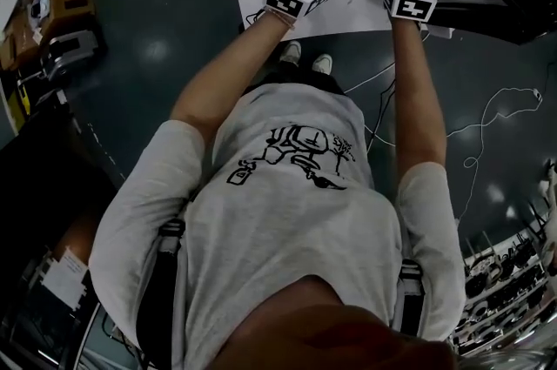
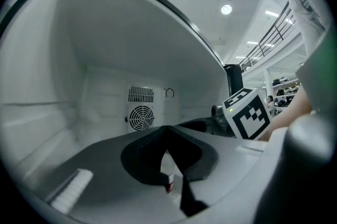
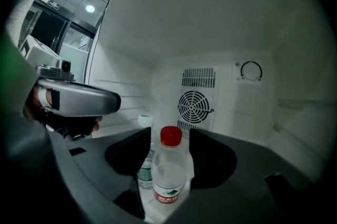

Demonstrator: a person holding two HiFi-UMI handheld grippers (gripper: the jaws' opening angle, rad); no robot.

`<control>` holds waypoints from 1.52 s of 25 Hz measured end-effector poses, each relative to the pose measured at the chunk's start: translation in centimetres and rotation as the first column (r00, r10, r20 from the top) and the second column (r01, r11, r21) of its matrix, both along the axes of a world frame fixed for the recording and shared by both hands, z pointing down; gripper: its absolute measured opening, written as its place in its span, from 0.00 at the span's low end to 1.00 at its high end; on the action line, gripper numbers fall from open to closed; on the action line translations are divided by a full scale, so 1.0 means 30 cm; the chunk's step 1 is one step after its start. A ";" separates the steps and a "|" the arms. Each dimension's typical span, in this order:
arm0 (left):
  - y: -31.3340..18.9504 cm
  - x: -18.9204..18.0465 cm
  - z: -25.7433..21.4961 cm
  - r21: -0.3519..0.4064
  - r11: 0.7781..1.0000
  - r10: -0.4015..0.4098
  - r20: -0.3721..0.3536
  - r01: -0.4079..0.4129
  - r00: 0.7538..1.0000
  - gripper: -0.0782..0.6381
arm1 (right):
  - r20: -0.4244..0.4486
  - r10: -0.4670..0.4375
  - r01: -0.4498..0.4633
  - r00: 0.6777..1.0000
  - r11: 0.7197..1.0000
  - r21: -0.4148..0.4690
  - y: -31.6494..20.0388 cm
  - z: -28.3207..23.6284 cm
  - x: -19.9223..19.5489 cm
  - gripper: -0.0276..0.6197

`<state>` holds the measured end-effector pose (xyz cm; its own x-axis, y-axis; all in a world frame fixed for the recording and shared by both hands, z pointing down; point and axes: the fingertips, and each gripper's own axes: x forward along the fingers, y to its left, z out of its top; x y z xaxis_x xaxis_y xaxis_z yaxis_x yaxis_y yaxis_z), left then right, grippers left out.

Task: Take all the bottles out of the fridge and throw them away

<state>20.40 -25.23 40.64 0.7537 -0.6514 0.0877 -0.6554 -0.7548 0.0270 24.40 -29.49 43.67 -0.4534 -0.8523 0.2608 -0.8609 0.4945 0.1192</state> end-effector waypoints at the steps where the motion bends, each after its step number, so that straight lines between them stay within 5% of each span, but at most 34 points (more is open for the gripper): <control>1: -0.008 -0.002 0.009 -0.007 1.000 -0.003 0.001 0.003 1.000 0.12 | 0.000 -0.004 0.004 1.000 1.000 -0.003 -0.007 0.009 -0.003 0.35; 19: 0.005 -0.031 0.008 -0.036 0.999 -0.020 -0.017 0.019 1.000 0.12 | 0.018 -0.006 0.005 1.000 1.000 0.026 0.009 -0.032 0.001 0.26; 38: 0.205 -0.025 -0.215 0.018 0.999 0.047 -0.052 -0.046 0.998 0.12 | 0.084 0.021 -0.022 0.996 1.000 0.008 0.324 -0.268 0.021 0.27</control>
